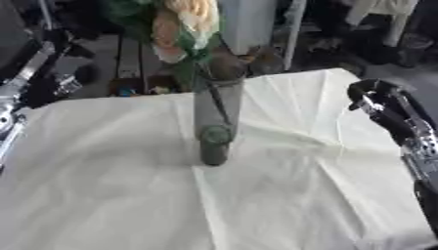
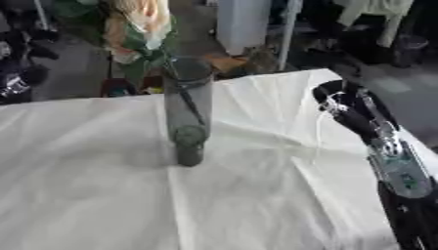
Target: Arrange flowers into the vase.
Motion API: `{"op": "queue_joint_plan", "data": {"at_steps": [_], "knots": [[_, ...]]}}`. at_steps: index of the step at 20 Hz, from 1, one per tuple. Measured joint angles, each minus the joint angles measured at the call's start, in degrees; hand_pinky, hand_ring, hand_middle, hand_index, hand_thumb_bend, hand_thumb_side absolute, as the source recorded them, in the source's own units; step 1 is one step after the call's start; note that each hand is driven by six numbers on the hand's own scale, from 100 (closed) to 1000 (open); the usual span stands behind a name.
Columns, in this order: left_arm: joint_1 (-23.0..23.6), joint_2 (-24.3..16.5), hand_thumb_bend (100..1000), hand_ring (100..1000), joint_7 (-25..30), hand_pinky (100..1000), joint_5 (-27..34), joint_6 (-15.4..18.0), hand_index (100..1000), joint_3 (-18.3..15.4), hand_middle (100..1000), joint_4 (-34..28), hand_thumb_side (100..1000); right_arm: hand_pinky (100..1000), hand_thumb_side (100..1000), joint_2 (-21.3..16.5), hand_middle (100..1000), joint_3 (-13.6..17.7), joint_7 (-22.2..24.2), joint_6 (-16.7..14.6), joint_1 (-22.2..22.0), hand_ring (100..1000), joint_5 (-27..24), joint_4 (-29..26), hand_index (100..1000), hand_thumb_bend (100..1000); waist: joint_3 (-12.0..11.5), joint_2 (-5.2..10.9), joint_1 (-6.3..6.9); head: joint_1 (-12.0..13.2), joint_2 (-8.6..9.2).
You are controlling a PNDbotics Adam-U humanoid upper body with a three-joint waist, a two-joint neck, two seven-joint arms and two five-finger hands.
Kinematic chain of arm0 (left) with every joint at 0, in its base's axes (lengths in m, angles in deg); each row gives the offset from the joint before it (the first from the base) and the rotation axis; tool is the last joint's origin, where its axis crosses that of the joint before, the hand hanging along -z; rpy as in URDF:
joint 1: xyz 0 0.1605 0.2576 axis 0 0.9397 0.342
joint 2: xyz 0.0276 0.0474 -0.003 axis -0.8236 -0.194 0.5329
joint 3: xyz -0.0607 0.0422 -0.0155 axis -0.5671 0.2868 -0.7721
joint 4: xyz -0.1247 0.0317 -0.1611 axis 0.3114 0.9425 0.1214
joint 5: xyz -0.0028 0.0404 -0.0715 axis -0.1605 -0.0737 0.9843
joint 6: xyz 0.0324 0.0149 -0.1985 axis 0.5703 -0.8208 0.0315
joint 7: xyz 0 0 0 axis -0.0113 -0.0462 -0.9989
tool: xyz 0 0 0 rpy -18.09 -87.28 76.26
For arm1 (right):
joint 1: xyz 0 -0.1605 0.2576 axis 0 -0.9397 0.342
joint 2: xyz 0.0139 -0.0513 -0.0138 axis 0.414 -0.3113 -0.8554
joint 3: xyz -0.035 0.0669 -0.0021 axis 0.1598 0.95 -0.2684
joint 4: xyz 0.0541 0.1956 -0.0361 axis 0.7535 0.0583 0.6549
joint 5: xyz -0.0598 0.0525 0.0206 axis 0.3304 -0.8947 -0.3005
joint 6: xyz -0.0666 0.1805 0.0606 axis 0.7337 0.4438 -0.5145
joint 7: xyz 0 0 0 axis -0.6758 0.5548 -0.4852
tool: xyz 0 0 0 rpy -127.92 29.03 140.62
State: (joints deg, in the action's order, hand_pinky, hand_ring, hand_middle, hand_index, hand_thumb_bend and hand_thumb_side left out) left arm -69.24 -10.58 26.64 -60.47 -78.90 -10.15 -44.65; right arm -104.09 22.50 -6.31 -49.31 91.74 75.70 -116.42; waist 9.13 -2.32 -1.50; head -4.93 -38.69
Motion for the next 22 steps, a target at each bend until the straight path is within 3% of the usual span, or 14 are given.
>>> {"op": "queue_joint_plan", "data": {"at_steps": [7,22], "knots": [[3.34,0.14,1000,696,-2.43,845,5.64,0.3,848,-1.11,797,-2.54,926,627,558,0.0,534,0.05,-0.28,-0.02,0.0,501,0.0,-0.2,704,541,-0.34,-0.16,0.01,-0.22,-0.02],[6.17,1.25,1000,692,-4.85,841,9.43,1.35,846,-2.24,795,-4.4,912,625,559,0.0,534,0.37,-0.68,-0.01,0.0,501,0.0,-0.5,703,542,-0.57,-0.21,-0.16,-0.29,-0.05]]}}
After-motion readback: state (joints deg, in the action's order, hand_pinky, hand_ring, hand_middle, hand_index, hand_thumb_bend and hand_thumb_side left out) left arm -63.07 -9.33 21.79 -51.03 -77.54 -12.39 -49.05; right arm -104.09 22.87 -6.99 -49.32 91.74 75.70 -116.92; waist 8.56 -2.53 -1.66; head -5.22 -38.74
